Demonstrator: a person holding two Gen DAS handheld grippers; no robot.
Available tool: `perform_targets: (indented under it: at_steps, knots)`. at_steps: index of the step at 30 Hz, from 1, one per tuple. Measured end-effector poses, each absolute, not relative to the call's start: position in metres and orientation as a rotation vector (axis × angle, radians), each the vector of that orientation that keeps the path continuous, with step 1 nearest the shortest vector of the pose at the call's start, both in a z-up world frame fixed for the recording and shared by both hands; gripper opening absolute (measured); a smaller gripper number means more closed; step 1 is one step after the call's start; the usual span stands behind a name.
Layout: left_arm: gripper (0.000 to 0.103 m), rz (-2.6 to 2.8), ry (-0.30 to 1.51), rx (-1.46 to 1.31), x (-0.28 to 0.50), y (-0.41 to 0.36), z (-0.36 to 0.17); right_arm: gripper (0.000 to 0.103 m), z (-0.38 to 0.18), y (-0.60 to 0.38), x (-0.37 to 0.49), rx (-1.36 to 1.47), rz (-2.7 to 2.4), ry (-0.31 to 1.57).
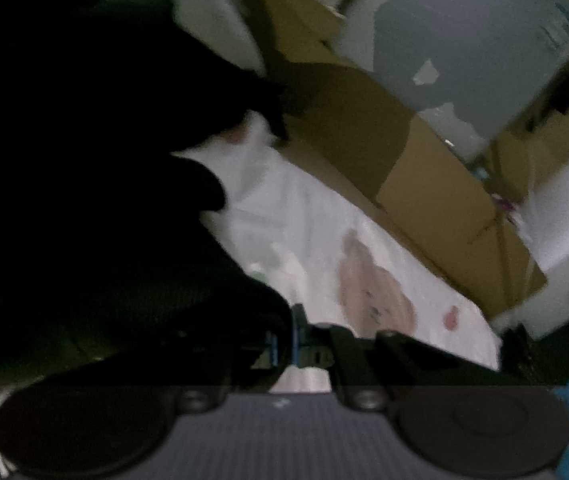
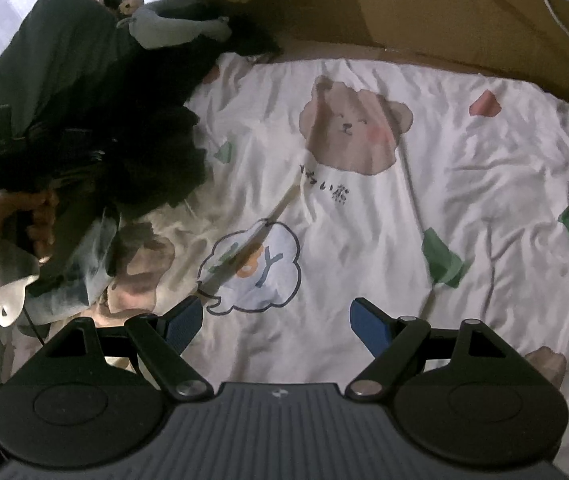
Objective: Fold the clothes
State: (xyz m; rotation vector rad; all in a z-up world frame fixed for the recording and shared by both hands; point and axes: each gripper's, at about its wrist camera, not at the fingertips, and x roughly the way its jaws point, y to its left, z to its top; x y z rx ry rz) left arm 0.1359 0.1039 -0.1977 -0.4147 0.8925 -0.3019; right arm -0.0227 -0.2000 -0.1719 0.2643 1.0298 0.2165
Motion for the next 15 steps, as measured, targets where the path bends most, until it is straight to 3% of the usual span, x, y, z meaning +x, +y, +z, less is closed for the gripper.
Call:
perform_targets:
  at_steps: [15]
  knots:
    - [0.006,-0.58,0.971,-0.296,0.099,0.005,-0.178,0.086,-0.163,-0.234,-0.039,0.307,0.156,0.992]
